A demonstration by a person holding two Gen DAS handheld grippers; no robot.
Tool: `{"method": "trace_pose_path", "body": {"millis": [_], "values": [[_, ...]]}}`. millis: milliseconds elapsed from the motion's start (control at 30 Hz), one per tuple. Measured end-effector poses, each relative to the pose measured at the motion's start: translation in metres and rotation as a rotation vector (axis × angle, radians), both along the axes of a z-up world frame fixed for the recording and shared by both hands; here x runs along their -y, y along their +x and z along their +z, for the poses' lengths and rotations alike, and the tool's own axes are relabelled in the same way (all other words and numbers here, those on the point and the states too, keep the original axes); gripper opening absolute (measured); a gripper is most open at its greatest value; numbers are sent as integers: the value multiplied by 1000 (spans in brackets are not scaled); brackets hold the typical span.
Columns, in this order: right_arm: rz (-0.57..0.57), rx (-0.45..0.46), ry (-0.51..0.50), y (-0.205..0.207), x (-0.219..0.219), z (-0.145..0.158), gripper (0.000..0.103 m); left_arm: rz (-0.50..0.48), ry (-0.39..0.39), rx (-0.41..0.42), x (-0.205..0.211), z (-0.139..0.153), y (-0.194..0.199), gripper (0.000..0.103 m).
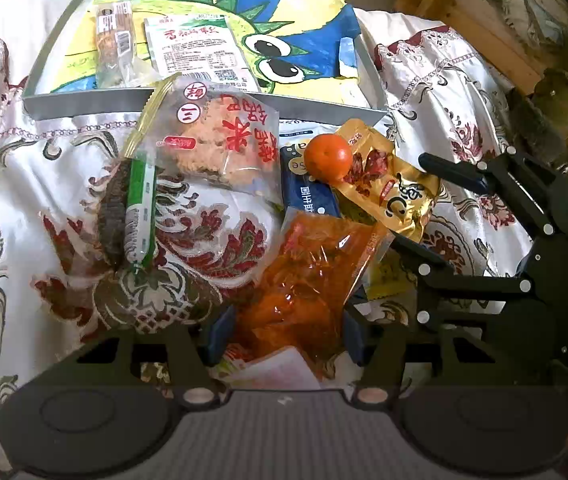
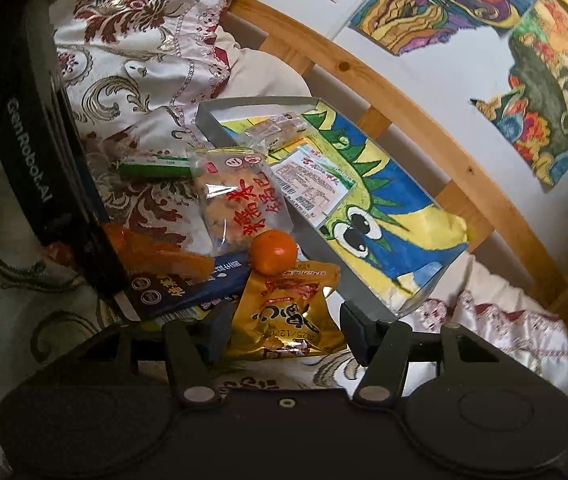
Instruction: Organize snacks
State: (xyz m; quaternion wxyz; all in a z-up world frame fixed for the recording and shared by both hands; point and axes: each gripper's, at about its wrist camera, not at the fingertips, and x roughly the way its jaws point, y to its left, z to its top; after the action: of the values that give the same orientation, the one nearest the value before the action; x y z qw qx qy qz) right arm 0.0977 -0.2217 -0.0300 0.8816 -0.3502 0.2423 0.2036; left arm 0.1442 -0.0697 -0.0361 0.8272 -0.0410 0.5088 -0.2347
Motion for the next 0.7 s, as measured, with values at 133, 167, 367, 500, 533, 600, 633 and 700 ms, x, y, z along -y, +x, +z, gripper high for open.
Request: {"method": "trace_pose_path", "body": {"millis": [133, 167, 367, 500, 533, 600, 633, 700], "values": [[5, 23, -38, -2, -2, -1, 60, -6, 29, 9, 5, 0, -1, 60], [5, 34, -51, -3, -3, -2, 60, 3, 25, 9, 4, 0, -1, 60], [3, 71, -96, -5, -3, -4, 60, 48, 29, 37, 0, 3, -5, 59], [9, 88, -112, -6, -5, -5, 60, 63, 21, 48, -2, 7, -8, 58], [10, 93, -114, -6, -5, -5, 60, 64, 19, 51, -3, 8, -9, 58], [9, 101, -115, -7, -5, -4, 60, 71, 10, 65, -3, 12, -11, 58], [8, 107, -115, -7, -5, -4, 60, 74, 4, 69, -3, 13, -13, 58], [6, 121, -116, -8, -4, -3, 60, 82, -11, 83, -2, 17, -15, 58]]}}
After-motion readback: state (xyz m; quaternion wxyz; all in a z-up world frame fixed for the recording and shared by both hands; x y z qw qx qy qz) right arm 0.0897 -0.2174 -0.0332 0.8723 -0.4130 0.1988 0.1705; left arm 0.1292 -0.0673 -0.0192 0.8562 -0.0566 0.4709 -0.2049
